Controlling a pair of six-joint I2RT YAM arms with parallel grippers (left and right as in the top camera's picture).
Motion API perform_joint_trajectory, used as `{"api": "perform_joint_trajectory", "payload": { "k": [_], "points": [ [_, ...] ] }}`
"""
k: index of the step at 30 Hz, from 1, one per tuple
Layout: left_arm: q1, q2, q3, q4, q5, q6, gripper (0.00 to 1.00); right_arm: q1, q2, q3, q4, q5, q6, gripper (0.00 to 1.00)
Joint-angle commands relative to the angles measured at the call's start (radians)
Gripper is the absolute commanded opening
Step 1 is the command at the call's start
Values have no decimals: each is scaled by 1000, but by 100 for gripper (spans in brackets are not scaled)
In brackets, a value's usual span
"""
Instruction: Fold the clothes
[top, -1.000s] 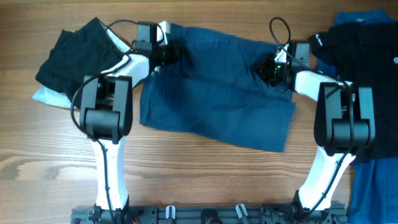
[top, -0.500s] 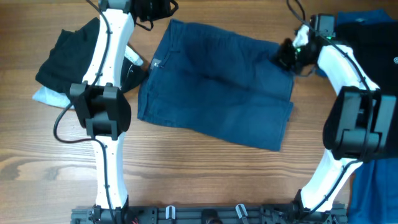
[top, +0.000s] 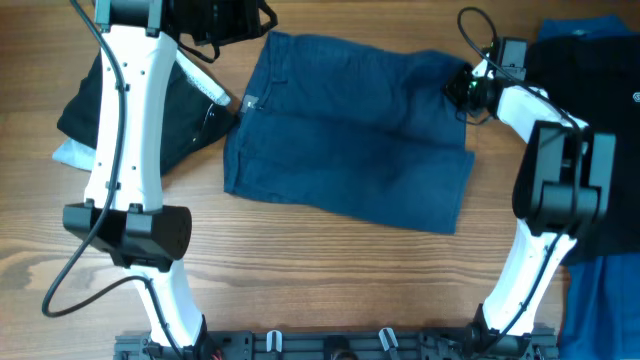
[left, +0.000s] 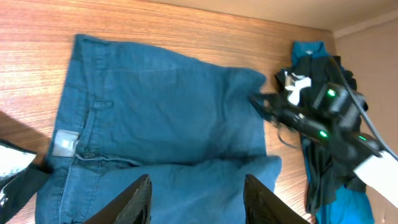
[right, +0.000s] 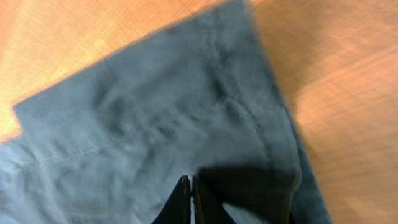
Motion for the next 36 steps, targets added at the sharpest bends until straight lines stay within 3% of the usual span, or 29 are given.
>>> {"api": "perform_joint_trajectory", "payload": {
  "k": [1, 4, 7, 10, 15, 17, 21, 28, 36],
  "points": [
    [-23, -29, 21, -37, -29, 20, 49, 12, 196, -23, 32, -81, 100, 4],
    [-24, -29, 21, -100, -82, 20, 50, -3, 195, 95, 1, -127, 24, 4],
    [-24, -29, 21, -182, -157, 21, 51, -35, 188, 320, -178, -206, -85, 4],
    [-24, -32, 21, -254, -256, 20, 52, -77, 131, 432, -327, -206, -157, 5],
    [-15, -60, 21, -358, -330, 19, 55, -174, -95, 448, -573, -190, -328, 29],
    [-13, -89, 21, -374, -324, 16, 56, -187, -169, 447, -750, -122, -416, 38],
    [-13, -154, 21, -374, -305, 15, 59, -158, -186, 428, -1035, 42, -515, 52],
    [-13, -286, -47, -375, -329, 16, 64, -98, -186, 123, -1025, 58, -500, 50],
    [-6, -350, -607, -341, -373, 14, 59, -114, -229, 34, -1011, 58, -512, 52]
  ]
}}
